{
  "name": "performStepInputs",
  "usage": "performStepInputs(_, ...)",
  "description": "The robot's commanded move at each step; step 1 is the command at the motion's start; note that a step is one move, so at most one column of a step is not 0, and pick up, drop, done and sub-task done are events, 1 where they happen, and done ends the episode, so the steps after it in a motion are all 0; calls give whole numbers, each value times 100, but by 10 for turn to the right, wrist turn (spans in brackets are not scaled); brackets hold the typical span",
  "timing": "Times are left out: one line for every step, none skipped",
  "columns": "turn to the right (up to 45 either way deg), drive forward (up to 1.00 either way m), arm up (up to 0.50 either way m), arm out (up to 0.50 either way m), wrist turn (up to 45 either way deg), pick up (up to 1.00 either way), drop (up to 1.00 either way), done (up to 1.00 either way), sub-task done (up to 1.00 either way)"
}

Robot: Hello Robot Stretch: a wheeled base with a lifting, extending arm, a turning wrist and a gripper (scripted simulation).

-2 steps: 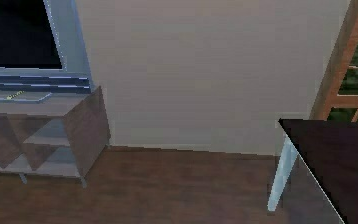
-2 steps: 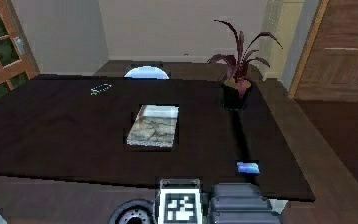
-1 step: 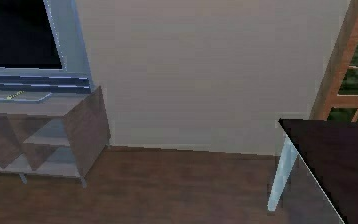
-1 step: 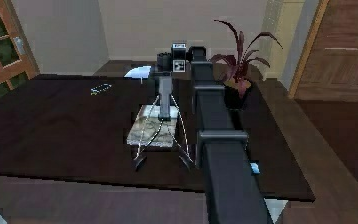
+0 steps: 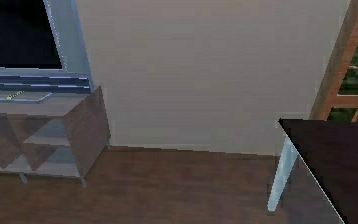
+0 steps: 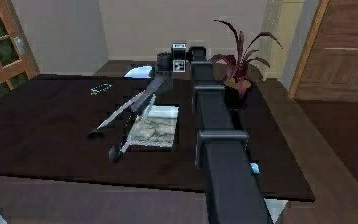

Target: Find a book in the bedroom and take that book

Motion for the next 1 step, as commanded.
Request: performStepInputs(0, 0, 0, 0, 450, 0, 0, 0, 0)
